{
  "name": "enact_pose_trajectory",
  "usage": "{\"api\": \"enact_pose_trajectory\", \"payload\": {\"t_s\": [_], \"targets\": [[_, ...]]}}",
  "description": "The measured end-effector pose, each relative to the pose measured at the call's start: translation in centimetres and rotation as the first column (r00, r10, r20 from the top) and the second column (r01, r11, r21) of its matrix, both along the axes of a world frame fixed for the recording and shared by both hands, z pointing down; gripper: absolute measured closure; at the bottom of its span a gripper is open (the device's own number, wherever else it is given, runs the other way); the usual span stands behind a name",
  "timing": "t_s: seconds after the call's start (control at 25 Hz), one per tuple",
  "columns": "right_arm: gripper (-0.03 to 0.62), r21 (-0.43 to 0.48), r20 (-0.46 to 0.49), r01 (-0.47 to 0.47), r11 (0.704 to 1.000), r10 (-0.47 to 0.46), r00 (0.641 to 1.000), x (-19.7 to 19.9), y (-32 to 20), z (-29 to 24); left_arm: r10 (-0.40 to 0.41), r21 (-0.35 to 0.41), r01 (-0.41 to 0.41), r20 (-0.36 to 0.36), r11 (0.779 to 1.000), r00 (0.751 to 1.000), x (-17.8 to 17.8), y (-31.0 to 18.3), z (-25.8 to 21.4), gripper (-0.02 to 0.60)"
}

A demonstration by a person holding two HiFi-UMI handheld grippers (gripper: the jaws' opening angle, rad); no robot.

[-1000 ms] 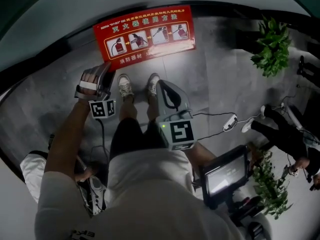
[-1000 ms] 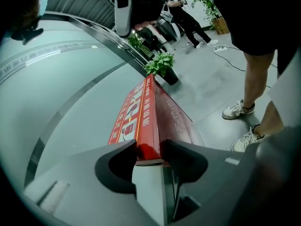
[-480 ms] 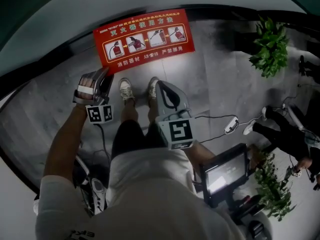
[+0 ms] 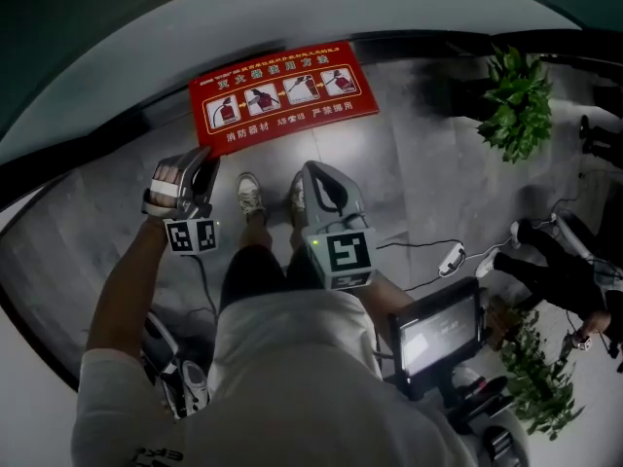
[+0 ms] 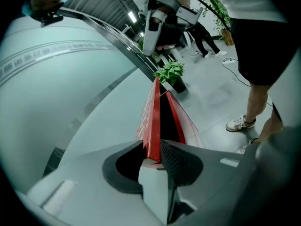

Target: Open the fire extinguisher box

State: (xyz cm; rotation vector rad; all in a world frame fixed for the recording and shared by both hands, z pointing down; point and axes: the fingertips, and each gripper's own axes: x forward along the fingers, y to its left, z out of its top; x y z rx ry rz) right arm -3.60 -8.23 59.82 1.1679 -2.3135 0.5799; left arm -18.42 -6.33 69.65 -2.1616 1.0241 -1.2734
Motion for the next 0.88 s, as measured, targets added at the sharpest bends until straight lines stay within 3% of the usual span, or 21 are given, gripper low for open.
{"api": "enact_pose_trajectory", "payload": {"t_s": [0.48,0.72,0.88], "targets": [[0.58,0.05,-0.014,-0.007,0.999,0.008,1.0,0.7,0.3,-1.8,-0.045,0.017,0.045,-0.039,0.999,0.998,-0.8,-1.2,-2.9,0.488],[0.58,0.072,-0.014,-0.05,0.996,0.051,0.999,0.8,-3.0,-6.9,-0.068,0.033,0.07,-0.057,0.997,0.996,-2.9,-6.9,-8.3,0.486],[0.58,0.07,-0.023,-0.065,0.995,0.067,0.997,1.1,-3.6,-7.4,-0.101,0.033,0.104,-0.081,0.994,0.992,-4.0,-9.3,-9.2,0.48]]}}
